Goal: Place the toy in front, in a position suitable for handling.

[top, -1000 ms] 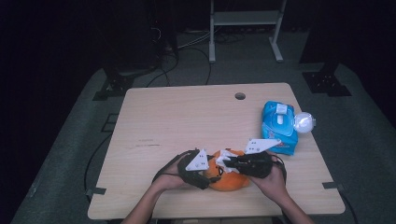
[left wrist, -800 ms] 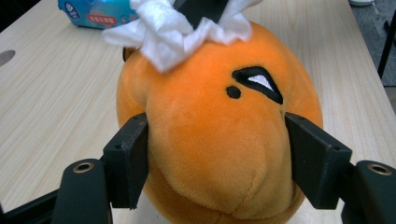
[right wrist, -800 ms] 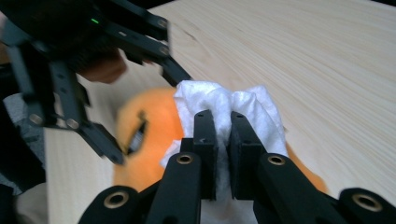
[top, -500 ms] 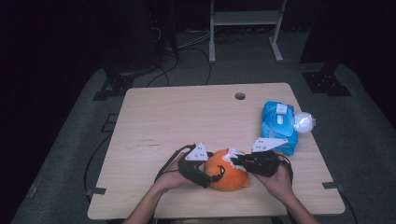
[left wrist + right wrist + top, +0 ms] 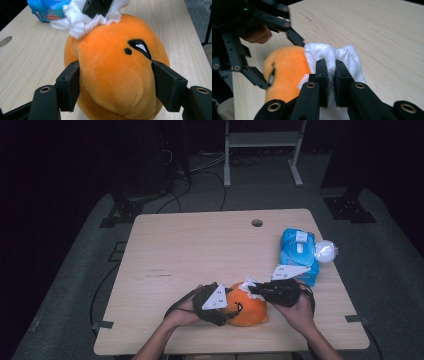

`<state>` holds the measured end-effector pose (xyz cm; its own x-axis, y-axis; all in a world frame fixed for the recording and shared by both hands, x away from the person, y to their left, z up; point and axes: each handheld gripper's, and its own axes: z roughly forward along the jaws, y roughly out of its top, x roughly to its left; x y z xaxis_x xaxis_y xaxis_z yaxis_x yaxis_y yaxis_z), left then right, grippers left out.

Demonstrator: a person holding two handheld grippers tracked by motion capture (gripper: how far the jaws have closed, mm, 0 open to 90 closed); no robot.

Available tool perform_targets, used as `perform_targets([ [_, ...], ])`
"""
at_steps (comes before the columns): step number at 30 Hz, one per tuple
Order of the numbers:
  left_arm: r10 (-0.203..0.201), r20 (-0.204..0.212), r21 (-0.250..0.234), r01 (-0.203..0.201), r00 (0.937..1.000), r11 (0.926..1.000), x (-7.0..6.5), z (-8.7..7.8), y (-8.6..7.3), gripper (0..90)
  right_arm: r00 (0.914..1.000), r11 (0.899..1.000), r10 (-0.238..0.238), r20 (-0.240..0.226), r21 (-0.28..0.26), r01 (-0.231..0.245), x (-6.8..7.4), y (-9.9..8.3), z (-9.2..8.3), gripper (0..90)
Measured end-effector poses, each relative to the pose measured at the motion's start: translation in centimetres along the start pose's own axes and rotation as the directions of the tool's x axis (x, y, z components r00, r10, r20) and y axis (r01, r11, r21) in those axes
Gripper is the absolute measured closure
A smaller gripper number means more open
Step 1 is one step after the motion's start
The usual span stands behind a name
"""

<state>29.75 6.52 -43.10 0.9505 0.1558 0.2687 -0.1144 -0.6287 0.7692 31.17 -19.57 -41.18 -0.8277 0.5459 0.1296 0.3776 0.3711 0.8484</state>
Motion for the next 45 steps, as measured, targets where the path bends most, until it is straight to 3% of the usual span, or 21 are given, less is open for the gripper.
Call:
perform_targets([
  [4, 0.029, -0.004, 0.003, -0.029, 0.9996, 0.9996, -0.2, 0.0, 0.1, 30.0, 0.9994, 0.999, 0.035, 0.005, -0.001, -0.035, -0.6, -0.3, -0.4, 82.4],
  [5, 0.046, -0.006, 0.002, -0.046, 0.9989, 0.9989, -0.4, 0.1, 0.2, 30.0, 0.9995, 0.999, 0.031, 0.000, -0.011, -0.031, -0.4, -0.3, -0.5, 82.4],
  [6, 0.082, -0.011, 0.005, -0.082, 0.9966, 0.9966, -0.8, 0.1, 0.4, 29.6, 0.9992, 0.999, 0.008, -0.038, -0.033, -0.009, 0.3, 0.2, -0.2, 82.3],
  [9, 0.109, -0.021, 0.024, -0.109, 0.9938, 0.9938, -1.1, 0.0, 0.7, 29.3, 0.9988, 0.999, -0.027, -0.040, -0.029, 0.025, 1.1, 0.7, 0.3, 82.2],
  [13, 0.109, -0.014, 0.016, -0.109, 0.9940, 0.9940, -1.0, -0.1, 0.4, 29.5, 0.9998, 1.000, -0.007, -0.017, -0.024, 0.007, 0.4, 0.7, 0.5, 82.4],
  [16, 0.074, -0.003, 0.006, -0.074, 0.9972, 0.9972, -0.6, -0.1, 0.0, 29.5, 0.9990, 0.999, 0.034, 0.031, -0.005, -0.034, -1.3, -0.1, 0.0, 82.3],
  [21, 0.035, 0.008, -0.001, -0.035, 0.9993, 0.9994, -0.2, -0.1, -0.5, 29.3, 0.9968, 0.997, 0.075, 0.029, 0.007, -0.075, -2.1, -1.0, -0.6, 82.3],
  [25, 0.001, 0.009, 0.008, -0.001, 1.0000, 1.0000, 0.1, -0.1, -0.8, 28.8, 0.9987, 0.999, 0.051, -0.007, -0.009, -0.051, -0.8, -0.6, -0.9, 82.3],
  [26, -0.025, 0.014, -0.003, 0.025, 0.9996, 0.9997, 0.3, -0.2, -1.2, 28.8, 0.9981, 1.000, 0.025, -0.057, -0.018, -0.026, 0.4, -0.2, -0.7, 82.3],
  [28, -0.033, 0.016, -0.004, 0.033, 0.9993, 0.9994, 0.4, -0.2, -1.3, 28.7, 0.9977, 1.000, 0.004, -0.068, -0.014, -0.005, 1.0, 0.0, -0.4, 82.2],
  [30, -0.056, 0.017, -0.001, 0.056, 0.9983, 0.9985, 0.6, -0.3, -1.3, 26.2, 0.9982, 1.000, -0.025, -0.055, 0.001, 0.025, 1.6, 0.2, 0.2, 82.3],
  [32, -0.107, 0.029, -0.022, 0.107, 0.9939, 0.9940, 0.9, -0.5, -1.0, 18.6, 0.9986, 1.000, -0.012, -0.051, 0.001, 0.012, 1.4, 0.1, 0.5, 82.2],
  [33, -0.107, 0.029, -0.022, 0.107, 0.9939, 0.9940, 0.9, -0.5, -1.0, 16.3, 0.9986, 1.000, -0.012, -0.051, 0.001, 0.012, 1.4, 0.1, 0.5, 82.2],
  [34, -0.111, 0.029, -0.064, 0.113, 0.9934, 0.9916, 0.9, -0.5, -0.7, 15.4, 0.9990, 1.000, -0.006, -0.044, -0.002, 0.006, 1.3, 0.2, 0.7, 82.2],
  [36, -0.102, 0.023, -0.075, 0.103, 0.9945, 0.9918, 0.9, -0.5, -0.5, 15.4, 0.9990, 1.000, -0.009, -0.044, -0.005, 0.009, 1.3, 0.2, 0.7, 82.2],
  [37, -0.088, 0.017, -0.078, 0.089, 0.9960, 0.9930, 0.8, -0.4, -0.4, 15.7, 0.9991, 1.000, -0.008, -0.042, -0.008, 0.008, 1.3, 0.2, 0.8, 82.0],
  [39, -0.075, 0.009, -0.071, 0.075, 0.9972, 0.9946, 0.7, -0.3, -0.5, 26.7, 0.9992, 1.000, -0.006, -0.039, -0.010, 0.005, 1.2, 0.3, 0.9, 82.0],
  [40, -0.109, 0.006, -0.054, 0.109, 0.9940, 0.9926, 1.0, -0.3, -0.7, 29.3, 0.9995, 1.000, 0.002, -0.033, -0.010, -0.002, 0.8, 0.2, 0.7, 82.1],
  [43, -0.132, 0.001, -0.046, 0.131, 0.9913, 0.9903, 1.3, -0.3, -1.0, 31.4, 0.9997, 1.000, 0.016, -0.019, -0.008, -0.016, 0.2, 0.1, 0.4, 82.1],
  [44, -0.171, 0.006, -0.052, 0.171, 0.9853, 0.9840, 1.6, -0.4, -1.5, 31.9, 0.9992, 0.999, 0.039, -0.007, -0.002, -0.039, -0.5, -0.5, 0.0, 82.1],
  [45, -0.171, 0.006, -0.052, 0.171, 0.9853, 0.9840, 1.6, -0.4, -1.5, 32.1, 0.9992, 0.999, 0.039, -0.007, -0.002, -0.039, -0.5, -0.5, 0.0, 82.1],
])
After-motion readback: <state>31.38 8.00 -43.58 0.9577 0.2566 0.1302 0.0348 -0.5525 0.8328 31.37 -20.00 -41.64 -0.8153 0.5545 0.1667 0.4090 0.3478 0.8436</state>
